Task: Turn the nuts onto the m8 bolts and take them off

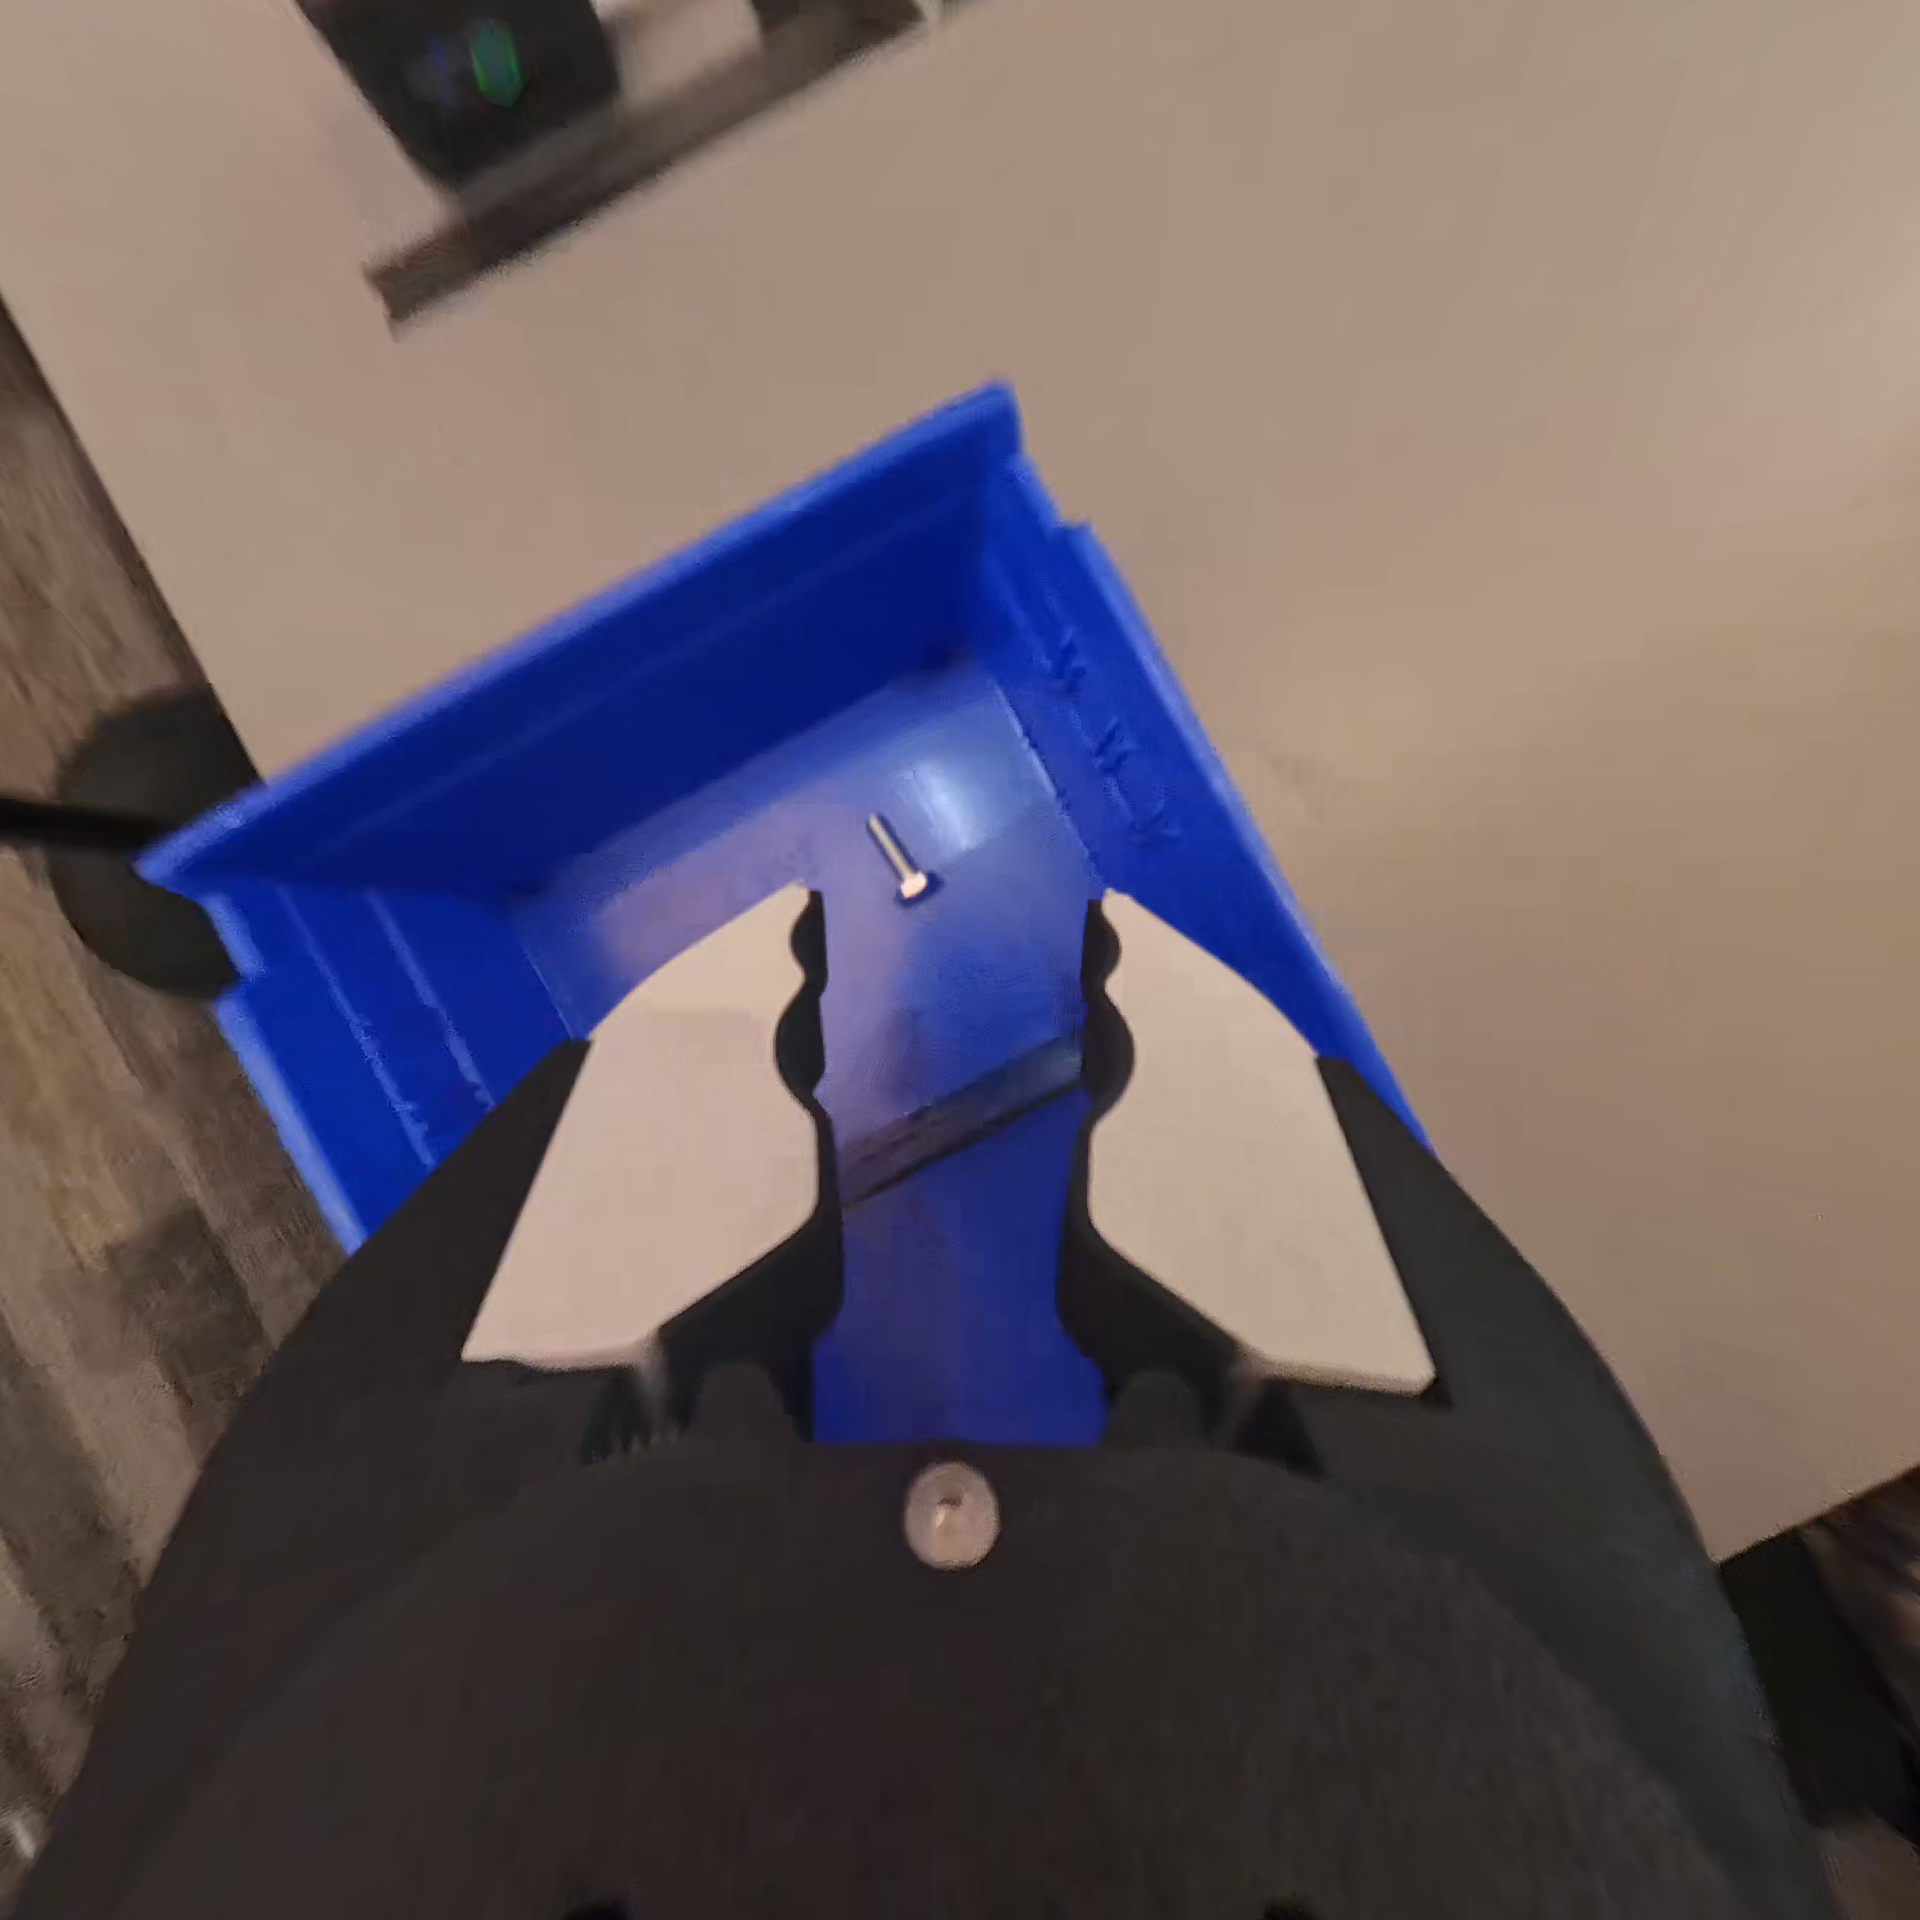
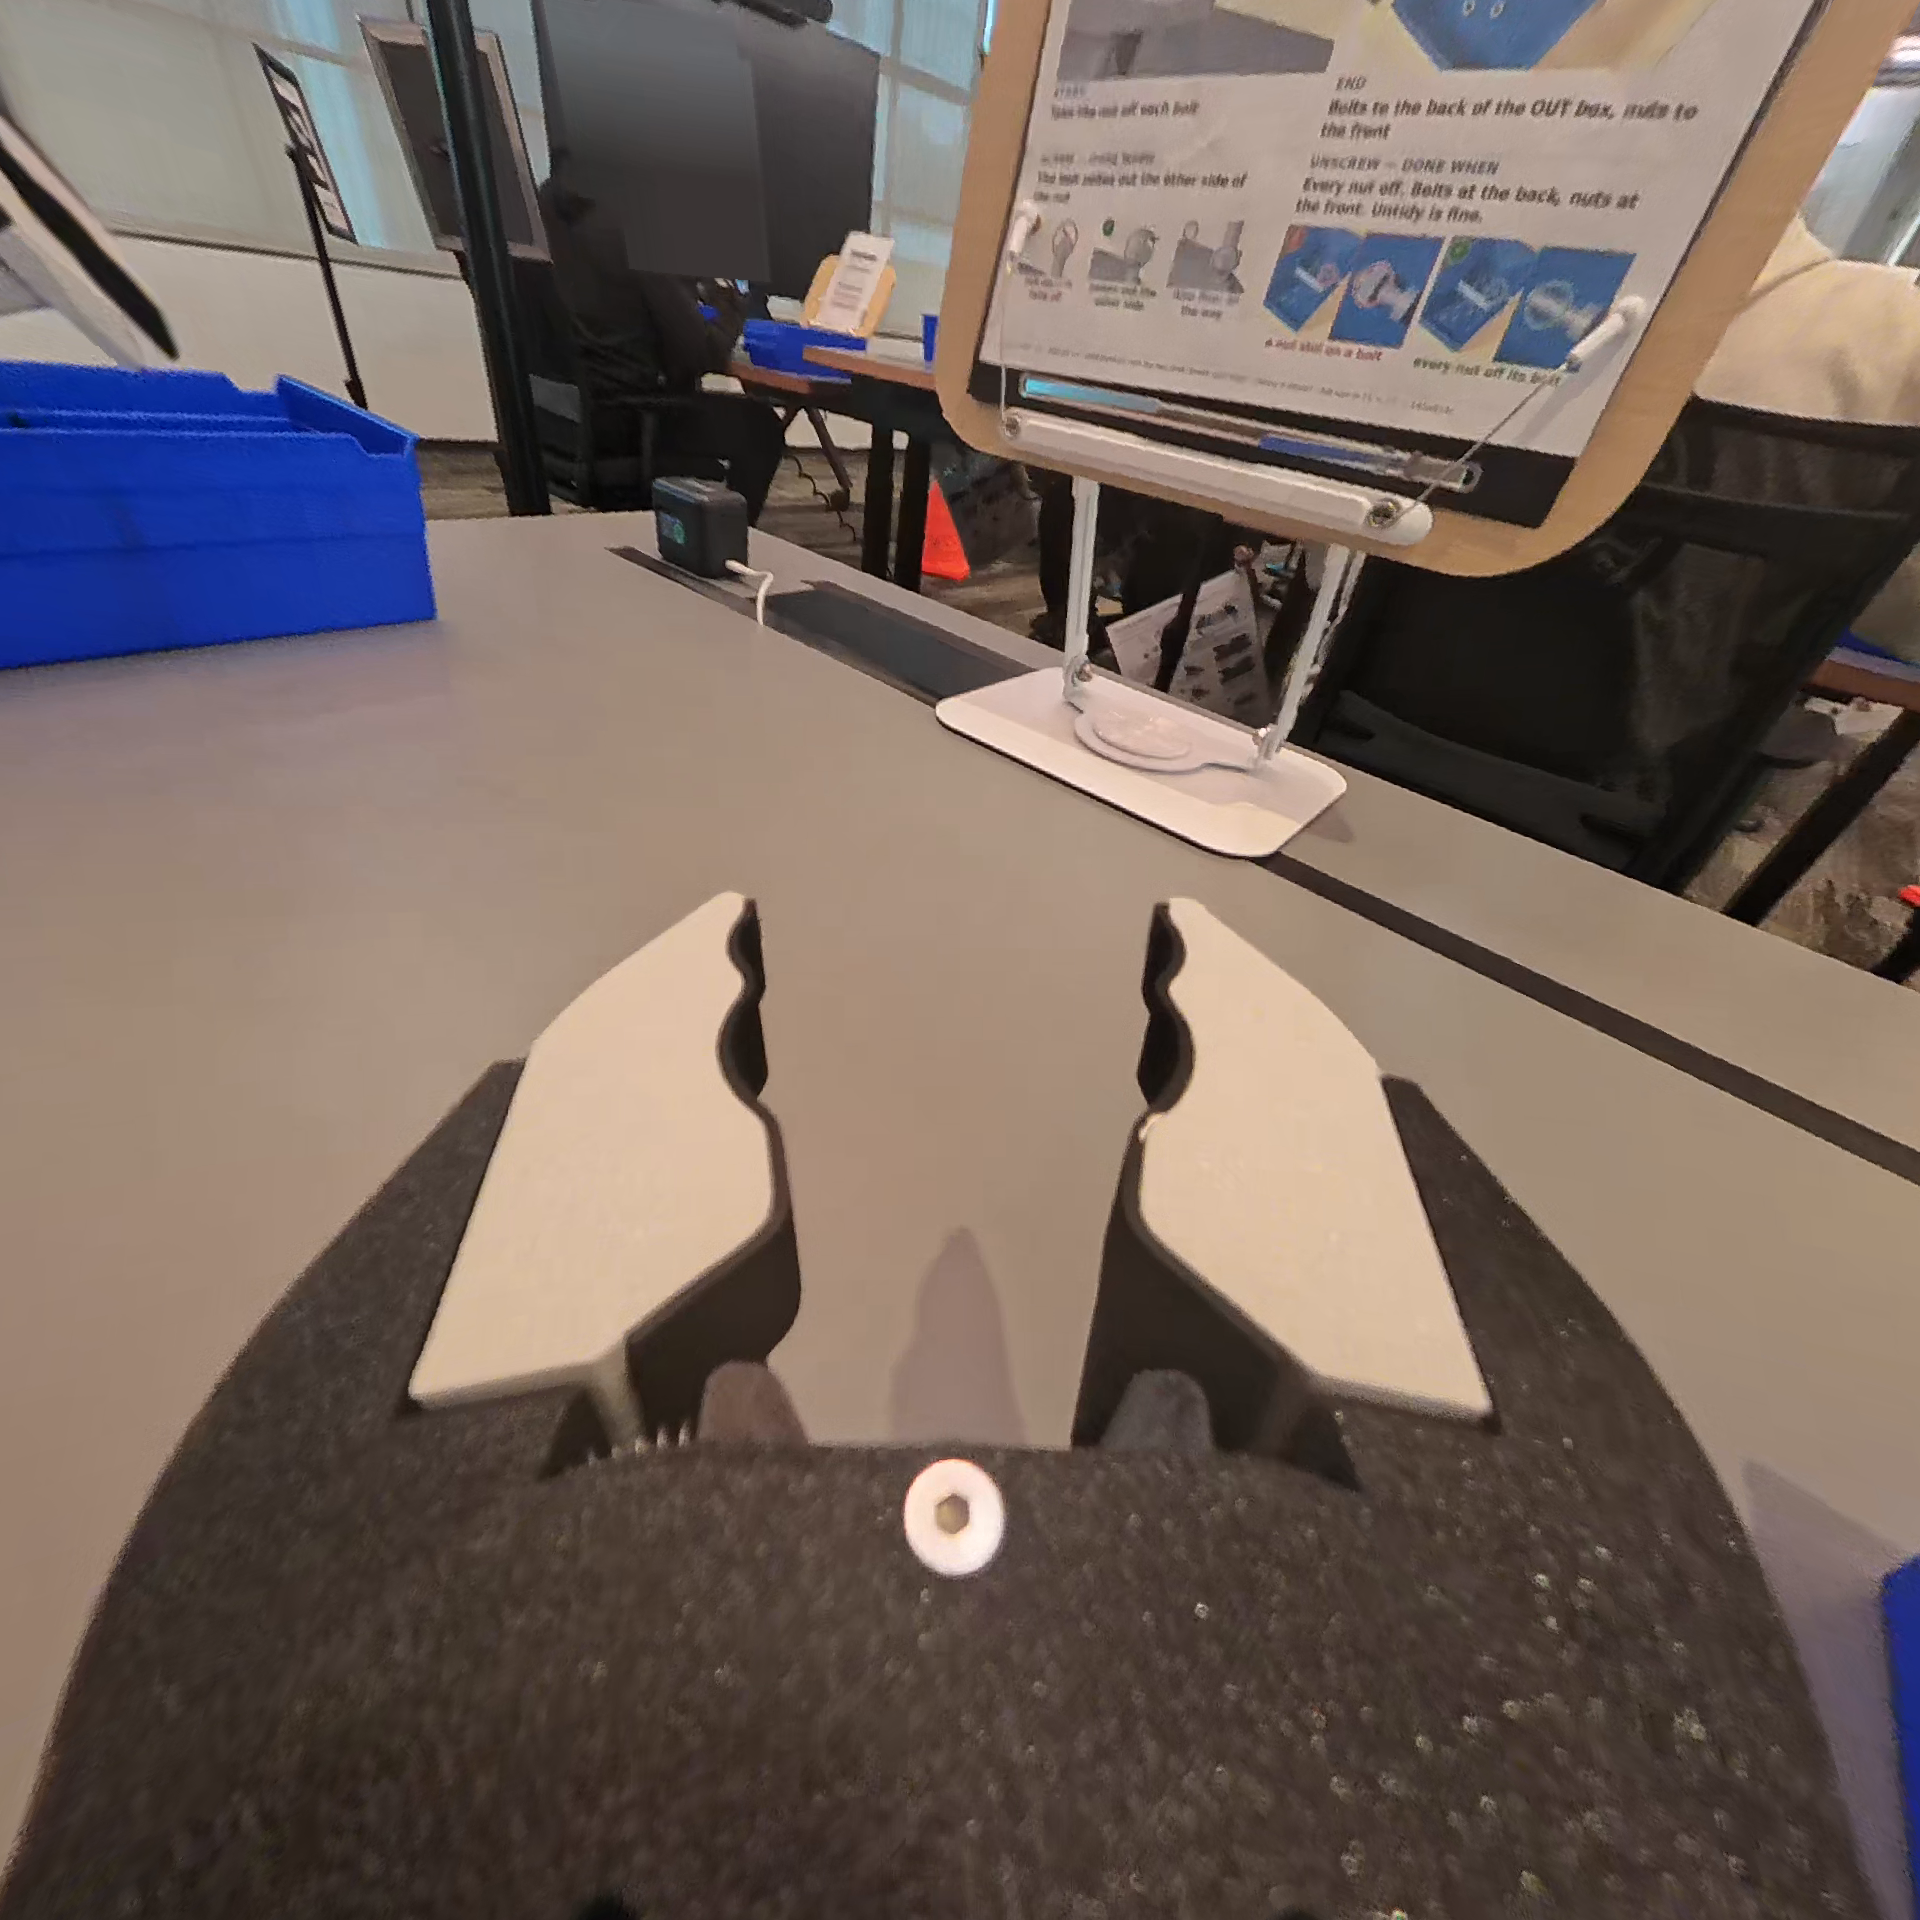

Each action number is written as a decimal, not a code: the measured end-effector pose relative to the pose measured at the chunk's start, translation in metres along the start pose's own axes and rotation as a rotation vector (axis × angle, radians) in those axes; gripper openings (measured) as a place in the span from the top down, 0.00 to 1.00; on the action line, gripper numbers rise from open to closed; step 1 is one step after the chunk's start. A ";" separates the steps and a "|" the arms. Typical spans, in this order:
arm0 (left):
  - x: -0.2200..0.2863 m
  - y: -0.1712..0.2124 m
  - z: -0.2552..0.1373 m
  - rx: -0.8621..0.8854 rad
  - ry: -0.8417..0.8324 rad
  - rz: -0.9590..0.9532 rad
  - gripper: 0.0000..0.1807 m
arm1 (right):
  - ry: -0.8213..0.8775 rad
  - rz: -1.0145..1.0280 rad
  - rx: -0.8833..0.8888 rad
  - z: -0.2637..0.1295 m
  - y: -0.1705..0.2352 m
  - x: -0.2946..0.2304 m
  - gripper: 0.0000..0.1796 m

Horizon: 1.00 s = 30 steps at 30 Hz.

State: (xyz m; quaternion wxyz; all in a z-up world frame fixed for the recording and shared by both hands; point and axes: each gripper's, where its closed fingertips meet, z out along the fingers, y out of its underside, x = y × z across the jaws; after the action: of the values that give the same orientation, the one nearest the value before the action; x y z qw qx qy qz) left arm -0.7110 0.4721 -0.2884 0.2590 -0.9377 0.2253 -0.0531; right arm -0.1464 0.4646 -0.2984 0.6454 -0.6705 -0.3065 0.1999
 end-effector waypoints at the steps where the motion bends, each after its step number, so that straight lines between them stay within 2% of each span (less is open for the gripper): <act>1: -0.002 0.007 0.010 -0.045 0.004 -0.028 0.74 | 0.011 -0.002 -0.010 0.001 0.001 0.000 0.61; 5: -0.009 0.028 0.043 -0.204 0.017 -0.111 0.77 | 0.057 -0.031 -0.040 0.002 -0.001 0.003 0.61; 10: -0.014 0.034 0.066 -0.293 0.031 -0.187 0.83 | 0.065 -0.038 -0.055 0.008 0.000 0.005 0.61; 30: -0.011 0.040 0.093 -0.465 0.069 -0.438 0.86 | 0.030 -0.054 -0.033 -0.003 0.000 0.004 0.60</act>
State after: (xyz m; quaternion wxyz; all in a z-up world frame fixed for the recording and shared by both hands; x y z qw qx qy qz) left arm -0.7163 0.4893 -0.3888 0.0125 -0.9956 0.0327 -0.0865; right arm -0.1413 0.4649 -0.2979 0.6440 -0.6754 -0.3180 0.1672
